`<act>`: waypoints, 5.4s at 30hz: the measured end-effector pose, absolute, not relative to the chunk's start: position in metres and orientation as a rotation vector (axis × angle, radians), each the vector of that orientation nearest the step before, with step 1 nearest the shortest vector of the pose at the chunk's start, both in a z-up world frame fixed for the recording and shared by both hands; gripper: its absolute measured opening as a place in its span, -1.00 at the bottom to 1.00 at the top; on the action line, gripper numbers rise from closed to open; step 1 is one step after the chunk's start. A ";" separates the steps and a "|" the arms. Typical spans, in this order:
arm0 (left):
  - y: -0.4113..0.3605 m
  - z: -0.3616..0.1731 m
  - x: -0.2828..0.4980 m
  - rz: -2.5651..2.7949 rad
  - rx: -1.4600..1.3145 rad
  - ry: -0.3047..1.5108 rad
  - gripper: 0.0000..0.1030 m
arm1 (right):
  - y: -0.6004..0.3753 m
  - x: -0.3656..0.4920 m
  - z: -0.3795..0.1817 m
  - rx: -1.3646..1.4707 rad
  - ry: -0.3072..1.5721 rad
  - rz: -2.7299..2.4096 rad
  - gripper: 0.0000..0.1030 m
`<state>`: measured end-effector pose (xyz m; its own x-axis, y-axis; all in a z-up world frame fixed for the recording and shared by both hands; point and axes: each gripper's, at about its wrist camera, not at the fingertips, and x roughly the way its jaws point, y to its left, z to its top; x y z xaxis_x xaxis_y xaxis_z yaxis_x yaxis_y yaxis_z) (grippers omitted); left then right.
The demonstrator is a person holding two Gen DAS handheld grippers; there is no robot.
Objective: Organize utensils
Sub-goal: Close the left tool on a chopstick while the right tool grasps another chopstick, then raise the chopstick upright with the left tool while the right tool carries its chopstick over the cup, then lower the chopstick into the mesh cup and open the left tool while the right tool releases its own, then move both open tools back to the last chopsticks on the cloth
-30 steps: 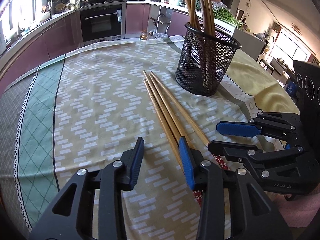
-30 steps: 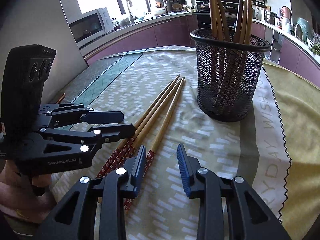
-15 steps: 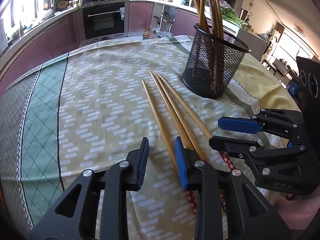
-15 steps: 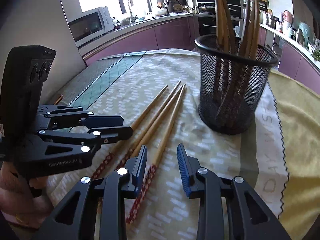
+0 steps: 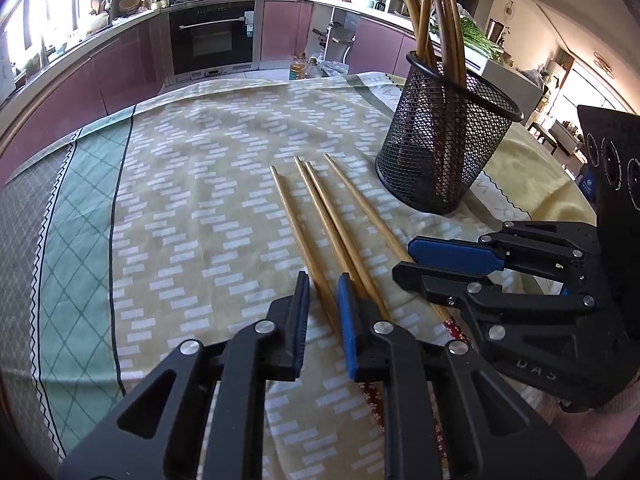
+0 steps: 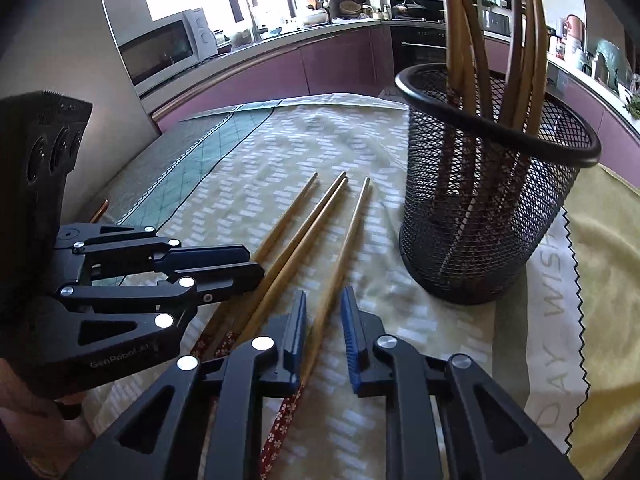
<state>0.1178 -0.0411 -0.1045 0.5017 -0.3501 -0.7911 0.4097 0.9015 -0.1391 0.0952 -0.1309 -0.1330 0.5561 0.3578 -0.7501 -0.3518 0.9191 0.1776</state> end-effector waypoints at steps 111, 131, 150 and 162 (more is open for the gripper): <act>-0.099 0.081 0.139 -0.675 -0.001 0.543 -0.85 | -0.227 0.109 0.016 0.132 0.423 0.388 -0.89; -0.119 0.038 0.160 -0.704 0.127 0.716 -0.85 | -0.215 0.133 -0.030 0.131 0.616 0.395 -0.89; -0.110 0.017 0.182 -0.640 0.044 0.744 -0.79 | -0.226 0.138 -0.038 0.180 0.621 0.369 -0.78; -0.059 0.021 0.128 -0.579 0.035 0.618 -0.55 | -0.215 0.092 -0.025 0.138 0.552 0.463 -0.49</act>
<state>0.1284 -0.0587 0.0210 0.6624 -0.5020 -0.5561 0.5221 0.8417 -0.1379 0.0924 -0.2149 -0.0250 0.7516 0.4592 -0.4736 -0.3863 0.8883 0.2483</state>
